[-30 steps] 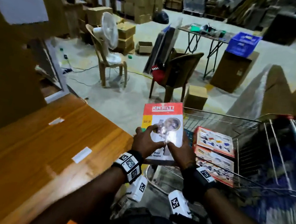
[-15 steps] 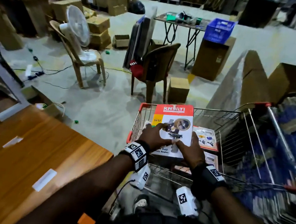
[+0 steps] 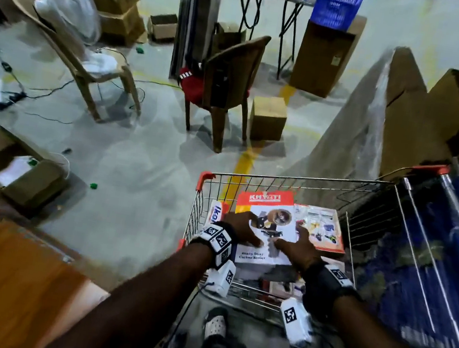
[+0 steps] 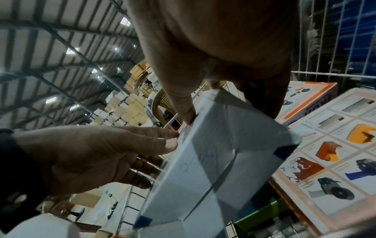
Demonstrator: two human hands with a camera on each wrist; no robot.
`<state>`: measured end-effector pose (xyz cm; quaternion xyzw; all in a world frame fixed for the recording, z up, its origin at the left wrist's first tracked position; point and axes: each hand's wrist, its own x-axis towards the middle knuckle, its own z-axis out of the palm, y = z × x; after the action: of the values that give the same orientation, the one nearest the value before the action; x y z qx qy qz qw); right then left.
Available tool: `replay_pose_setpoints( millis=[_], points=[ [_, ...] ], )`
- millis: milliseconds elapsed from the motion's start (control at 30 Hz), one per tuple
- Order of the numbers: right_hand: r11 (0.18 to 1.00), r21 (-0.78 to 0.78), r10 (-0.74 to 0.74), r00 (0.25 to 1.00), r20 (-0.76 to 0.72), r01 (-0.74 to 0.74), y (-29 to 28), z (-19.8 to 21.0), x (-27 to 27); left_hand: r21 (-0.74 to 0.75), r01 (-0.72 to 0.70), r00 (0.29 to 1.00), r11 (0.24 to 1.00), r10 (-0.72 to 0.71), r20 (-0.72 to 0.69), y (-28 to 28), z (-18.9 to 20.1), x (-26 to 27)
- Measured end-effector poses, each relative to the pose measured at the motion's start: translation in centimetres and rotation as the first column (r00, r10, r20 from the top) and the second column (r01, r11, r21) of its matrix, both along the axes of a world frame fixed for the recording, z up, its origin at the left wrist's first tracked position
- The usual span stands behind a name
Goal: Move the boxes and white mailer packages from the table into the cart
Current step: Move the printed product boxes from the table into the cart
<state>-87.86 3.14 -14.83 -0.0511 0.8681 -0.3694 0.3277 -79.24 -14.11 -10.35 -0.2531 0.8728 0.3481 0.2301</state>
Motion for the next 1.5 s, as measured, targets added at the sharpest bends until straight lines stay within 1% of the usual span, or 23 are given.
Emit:
replay_pose_setpoints(
  millis=[33,200,333,400,467,500,567,600,633,667,700,733,767,800,900,1033,1100,1200,1267,1333,1500],
  points=[
    [1.000,0.011,0.007,1.000,0.014,-0.008,-0.3,0.0,-0.1,-0.004,0.009,1.000,1.000,-0.009,0.014,-0.3,-0.2,-0.1],
    [0.997,0.033,0.063,0.984,0.164,-0.070,-3.0,-3.8,-1.9,0.033,0.018,0.993,0.999,-0.022,0.114,-3.4,-4.0,-1.7],
    [0.991,0.038,0.114,0.955,0.274,-0.129,-4.5,-4.9,-1.8,0.030,-0.026,0.986,0.999,0.021,0.167,-4.9,-7.0,-1.5],
    [0.978,0.031,0.190,0.939,0.287,-0.207,-5.4,-5.5,-1.6,0.015,-0.043,0.982,0.999,0.039,0.187,-5.4,-8.0,-1.3],
    [0.955,-0.017,0.287,0.916,0.281,-0.295,-6.1,-6.0,-1.1,0.012,-0.054,0.972,0.998,0.049,0.230,-5.9,-9.3,-1.2],
    [0.947,-0.031,0.314,0.905,0.287,-0.319,-6.4,-6.3,-0.9,0.022,-0.055,0.969,0.998,0.049,0.241,-6.2,-9.7,-1.1],
    [0.953,-0.019,0.296,0.915,0.273,-0.303,-6.3,-8.4,-0.7,0.041,-0.076,0.963,0.996,0.063,0.261,-6.6,-10.5,-1.1],
    [0.951,-0.005,0.299,0.913,0.278,-0.310,-6.0,-9.0,-0.7,0.050,-0.084,0.960,0.995,0.068,0.270,-6.6,-10.9,-1.0],
    [0.945,-0.012,0.317,0.905,0.284,-0.327,-5.3,-11.7,-1.3,0.056,-0.084,0.959,0.995,0.066,0.275,-6.5,-11.2,-1.0],
    [0.936,0.023,0.331,0.899,0.286,-0.352,-5.2,-12.1,-1.6,0.066,-0.084,0.956,0.994,0.062,0.286,-6.2,-11.6,-1.1],
    [0.916,0.084,0.351,0.887,0.301,-0.392,-5.5,-10.1,-1.6,0.087,-0.078,0.952,0.993,0.048,0.302,-5.9,-11.9,-1.1],
    [0.901,0.136,0.363,0.887,0.285,-0.412,-5.8,-8.0,-1.3,0.107,-0.074,0.950,0.991,0.038,0.310,-5.4,-12.0,-1.2],
    [0.875,0.163,0.403,0.872,0.278,-0.456,-6.0,-7.0,-1.3,0.121,-0.080,0.950,0.989,0.039,0.308,-5.0,-12.7,-1.2],
    [0.849,0.189,0.437,0.856,0.275,-0.494,-5.8,-7.1,-1.5,0.114,-0.085,0.952,0.990,0.046,0.304,-4.7,-13.2,-1.3],
    [0.776,0.252,0.513,0.810,0.284,-0.579,-5.4,-7.3,-1.8,0.085,-0.093,0.957,0.992,0.065,0.284,-4.1,-12.8,-1.4],
    [0.725,0.311,0.555,0.789,0.264,-0.615,-5.7,-6.4,-1.4,0.082,-0.100,0.966,0.992,0.077,0.246,-4.3,-12.1,-1.4],
    [0.703,0.328,0.585,0.775,0.239,-0.631,-5.9,-6.0,-1.3,0.055,-0.112,0.969,0.992,0.097,0.228,-4.2,-11.5,-1.2],
    [0.701,0.327,0.613,0.770,0.178,-0.634,-6.1,-5.3,-0.9,0.022,-0.140,0.971,0.990,0.133,0.197,-4.0,-10.3,-0.9],
    [0.708,0.312,0.629,0.767,0.129,-0.633,-6.2,-4.2,-0.6,0.014,-0.165,0.976,0.986,0.161,0.148,-3.9,-9.2,-0.5],
    [0.728,0.286,0.629,0.773,0.083,-0.623,-6.3,-2.7,0.0,-0.008,-0.182,0.980,0.983,0.182,0.085,-3.7,-8.1,0.0],
    [0.750,0.244,0.647,0.759,-0.071,-0.615,-5.9,0.8,2.1,-0.051,-0.227,0.971,0.972,0.223,-0.084,-2.6,-3.8,2.1]
  ],
)
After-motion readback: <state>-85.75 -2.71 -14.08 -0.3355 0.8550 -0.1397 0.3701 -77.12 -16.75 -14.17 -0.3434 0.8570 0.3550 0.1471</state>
